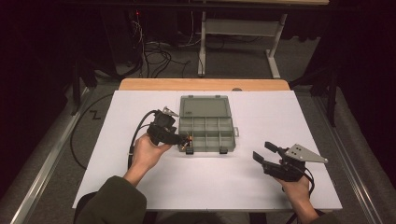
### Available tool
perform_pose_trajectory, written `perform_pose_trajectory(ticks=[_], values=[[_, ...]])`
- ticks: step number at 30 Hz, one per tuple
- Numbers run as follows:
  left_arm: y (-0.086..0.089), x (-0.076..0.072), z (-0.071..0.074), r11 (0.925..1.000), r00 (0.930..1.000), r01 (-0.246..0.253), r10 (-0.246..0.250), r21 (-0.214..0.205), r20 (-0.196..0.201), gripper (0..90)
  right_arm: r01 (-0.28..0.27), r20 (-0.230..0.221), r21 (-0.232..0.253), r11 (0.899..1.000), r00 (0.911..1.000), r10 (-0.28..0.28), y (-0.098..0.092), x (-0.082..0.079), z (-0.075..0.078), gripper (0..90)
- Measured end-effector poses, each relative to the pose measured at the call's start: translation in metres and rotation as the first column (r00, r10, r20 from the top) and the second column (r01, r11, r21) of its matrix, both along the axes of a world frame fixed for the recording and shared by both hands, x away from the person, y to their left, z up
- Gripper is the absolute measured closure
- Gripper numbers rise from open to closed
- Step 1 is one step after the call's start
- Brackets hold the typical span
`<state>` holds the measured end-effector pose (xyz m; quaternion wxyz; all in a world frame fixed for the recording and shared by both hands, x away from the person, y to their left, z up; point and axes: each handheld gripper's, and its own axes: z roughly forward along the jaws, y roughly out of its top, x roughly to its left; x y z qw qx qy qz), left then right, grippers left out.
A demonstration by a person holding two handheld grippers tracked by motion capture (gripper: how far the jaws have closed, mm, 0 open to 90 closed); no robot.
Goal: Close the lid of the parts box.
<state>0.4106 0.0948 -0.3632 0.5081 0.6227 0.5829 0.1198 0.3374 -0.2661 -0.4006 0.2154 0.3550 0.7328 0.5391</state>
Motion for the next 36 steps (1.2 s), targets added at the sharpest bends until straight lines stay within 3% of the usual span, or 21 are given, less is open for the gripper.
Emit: perform_pose_trajectory(ticks=[3,7,15,26,36], values=[[0.004,0.000,-0.001,0.9995,0.9999,-0.017,0.017,-0.028,-0.003,46.0,-0.010,0.000,-0.003,1.000,1.0000,0.010,0.005,0.001,0.002,36.6],[0.008,0.000,-0.002,0.9992,0.9995,-0.030,0.030,-0.025,0.004,45.8,-0.019,-0.001,-0.016,1.000,0.9998,0.019,0.011,0.002,0.005,37.4],[0.014,0.004,-0.002,0.9968,0.9984,-0.053,0.054,-0.060,0.020,44.9,-0.014,-0.011,-0.051,0.999,0.9998,0.014,0.026,0.013,0.008,39.3],[0.013,0.011,-0.003,0.9939,0.9975,-0.065,0.067,-0.089,0.022,44.6,-0.023,-0.066,-0.063,0.998,0.9976,0.019,0.045,0.026,0.008,42.4],[0.010,0.021,-0.009,0.9901,0.9974,-0.072,0.073,-0.121,0.004,43.8,0.006,-0.140,-0.067,0.998,0.9901,-0.016,0.054,0.042,0.011,47.3]])
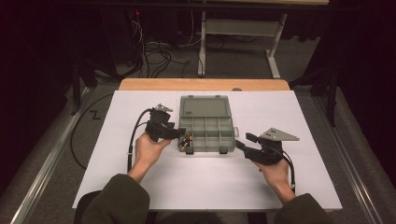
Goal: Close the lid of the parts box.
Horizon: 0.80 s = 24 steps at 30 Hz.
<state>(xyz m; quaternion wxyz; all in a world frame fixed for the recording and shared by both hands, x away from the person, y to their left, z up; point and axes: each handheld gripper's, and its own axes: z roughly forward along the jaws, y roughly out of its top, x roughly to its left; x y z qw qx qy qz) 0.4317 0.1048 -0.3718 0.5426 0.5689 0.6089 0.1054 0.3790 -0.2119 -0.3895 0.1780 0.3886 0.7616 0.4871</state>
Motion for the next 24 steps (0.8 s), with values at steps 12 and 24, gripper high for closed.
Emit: perform_pose_trajectory(ticks=[12,24], values=[[0.001,0.008,-0.002,0.9993,0.9996,-0.026,0.026,-0.029,0.014,42.6,0.009,-0.077,-0.054,0.998,0.9969,-0.013,0.015,0.020,0.001,52.9],[0.002,0.015,-0.004,0.9973,0.9989,-0.042,0.043,-0.061,0.019,42.0,0.008,-0.153,-0.113,0.994,0.9879,-0.026,0.025,0.039,0.012,58.1]])
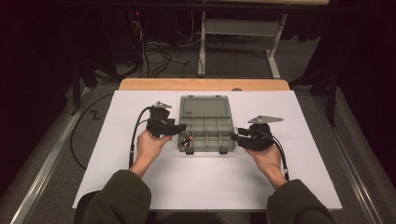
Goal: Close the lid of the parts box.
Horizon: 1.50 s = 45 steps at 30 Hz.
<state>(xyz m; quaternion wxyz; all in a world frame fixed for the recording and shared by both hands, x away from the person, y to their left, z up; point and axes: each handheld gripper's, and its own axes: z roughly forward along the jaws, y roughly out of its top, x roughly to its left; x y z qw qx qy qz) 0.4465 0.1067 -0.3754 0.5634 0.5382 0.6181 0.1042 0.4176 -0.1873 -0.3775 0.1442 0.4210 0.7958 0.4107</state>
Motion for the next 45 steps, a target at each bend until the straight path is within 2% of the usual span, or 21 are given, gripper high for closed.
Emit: perform_pose_trajectory(ticks=[6,13,27,37,39,45], values=[[0.000,0.005,-0.003,0.9999,0.9999,-0.010,0.010,-0.006,-0.002,42.0,0.012,-0.078,-0.029,0.999,0.9968,-0.014,0.001,0.013,0.002,59.7],[0.000,0.008,-0.006,0.9999,0.9999,-0.014,0.014,-0.003,-0.007,41.6,0.020,-0.140,-0.083,0.996,0.9897,-0.032,0.005,0.028,0.002,63.6],[0.000,0.010,-0.007,0.9998,0.9998,-0.019,0.019,-0.005,-0.010,41.1,0.029,-0.213,-0.152,0.988,0.9750,-0.062,0.016,0.047,-0.001,66.6],[-0.002,0.012,-0.009,0.9998,0.9998,-0.019,0.019,-0.001,-0.009,40.0,0.043,-0.253,-0.162,0.986,0.9640,-0.083,0.020,0.056,-0.003,69.8],[-0.003,0.013,-0.008,0.9998,0.9997,-0.016,0.016,0.011,-0.019,39.8,0.041,-0.254,-0.167,0.985,0.9636,-0.083,0.021,0.056,-0.004,69.9],[-0.009,0.016,-0.003,0.9998,0.9999,-0.008,0.008,0.019,-0.011,39.6,0.047,-0.263,-0.176,0.983,0.9603,-0.093,0.022,0.057,-0.003,70.6]])
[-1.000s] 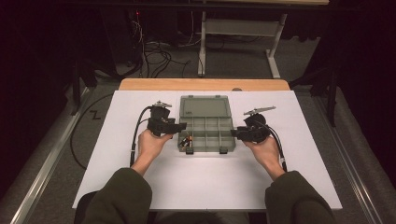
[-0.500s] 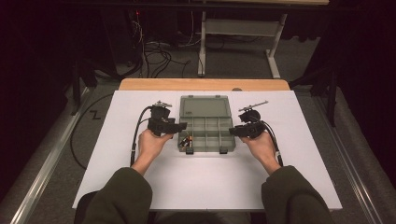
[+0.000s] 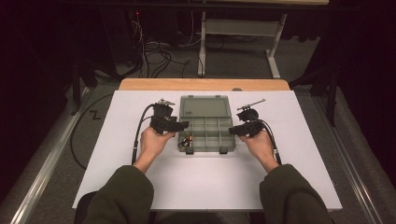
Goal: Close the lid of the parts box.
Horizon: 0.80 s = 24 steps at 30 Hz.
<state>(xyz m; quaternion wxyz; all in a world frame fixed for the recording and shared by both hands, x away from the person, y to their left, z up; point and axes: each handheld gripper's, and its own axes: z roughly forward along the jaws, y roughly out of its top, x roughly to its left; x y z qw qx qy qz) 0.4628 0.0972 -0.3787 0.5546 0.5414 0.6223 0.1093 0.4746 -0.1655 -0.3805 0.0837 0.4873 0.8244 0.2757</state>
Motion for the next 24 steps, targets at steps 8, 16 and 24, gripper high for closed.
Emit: perform_pose_trajectory(ticks=[8,16,24], values=[[-0.001,0.011,-0.004,1.0000,0.9994,-0.007,0.007,0.001,-0.034,39.0,-0.004,-0.006,-0.012,1.000,1.0000,0.004,0.001,0.001,0.001,70.7],[-0.002,0.020,-0.002,0.9998,0.9983,-0.016,0.016,-0.007,-0.056,39.0,-0.007,-0.004,-0.028,1.000,1.0000,0.007,0.003,0.000,0.001,70.7],[-0.006,0.031,0.002,0.9997,0.9960,-0.024,0.024,0.005,-0.086,40.5,-0.017,-0.005,-0.043,0.999,0.9998,0.017,0.003,0.000,0.002,70.9]])
